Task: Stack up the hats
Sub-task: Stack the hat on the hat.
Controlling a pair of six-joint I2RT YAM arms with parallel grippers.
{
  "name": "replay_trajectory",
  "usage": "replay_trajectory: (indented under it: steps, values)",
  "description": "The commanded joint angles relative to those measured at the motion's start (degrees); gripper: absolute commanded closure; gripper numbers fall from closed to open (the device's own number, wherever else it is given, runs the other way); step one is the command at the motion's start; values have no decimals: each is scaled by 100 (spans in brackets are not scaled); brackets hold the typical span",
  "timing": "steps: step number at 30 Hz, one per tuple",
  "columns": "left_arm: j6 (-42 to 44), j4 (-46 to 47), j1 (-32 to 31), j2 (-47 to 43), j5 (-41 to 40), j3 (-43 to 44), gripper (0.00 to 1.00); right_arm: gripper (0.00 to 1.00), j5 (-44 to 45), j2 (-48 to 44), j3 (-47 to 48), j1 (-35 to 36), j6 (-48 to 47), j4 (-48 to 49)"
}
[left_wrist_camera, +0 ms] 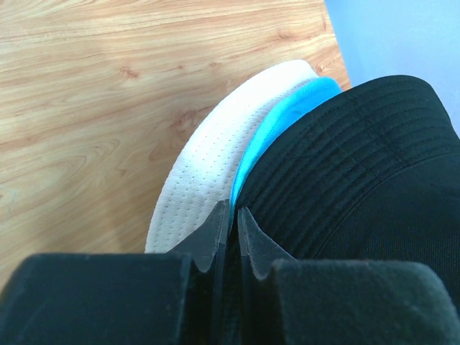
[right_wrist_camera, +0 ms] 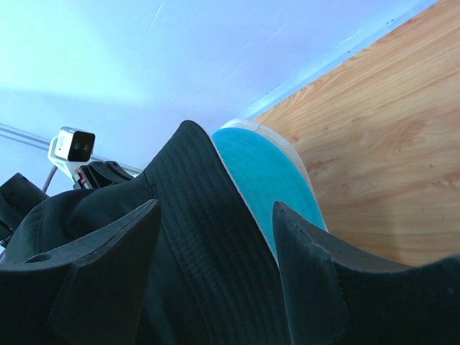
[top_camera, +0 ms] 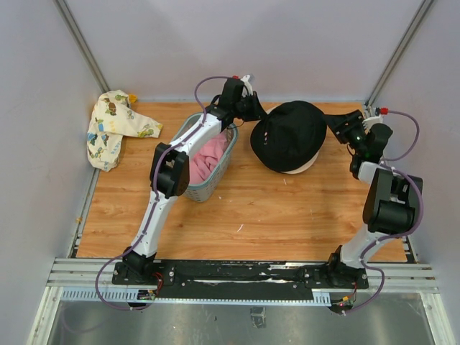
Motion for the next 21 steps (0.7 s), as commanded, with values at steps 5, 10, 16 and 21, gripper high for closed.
replay_trajectory:
  steps: [5, 10, 16, 21]
  values:
    - [181, -217, 27, 181, 22, 302, 92, 36, -712, 794, 505, 2, 671, 1372]
    - [215, -228, 10, 209, 28, 329, 93, 42, -871, 1094, 724, 93, 880, 1622]
    - [209, -228, -8, 252, 42, 326, 94, 87, -868, 1331, 748, 140, 982, 1598]
    - [271, -323, -8, 230, -87, 286, 95, 99, -513, 1404, 459, 106, 832, 1096]
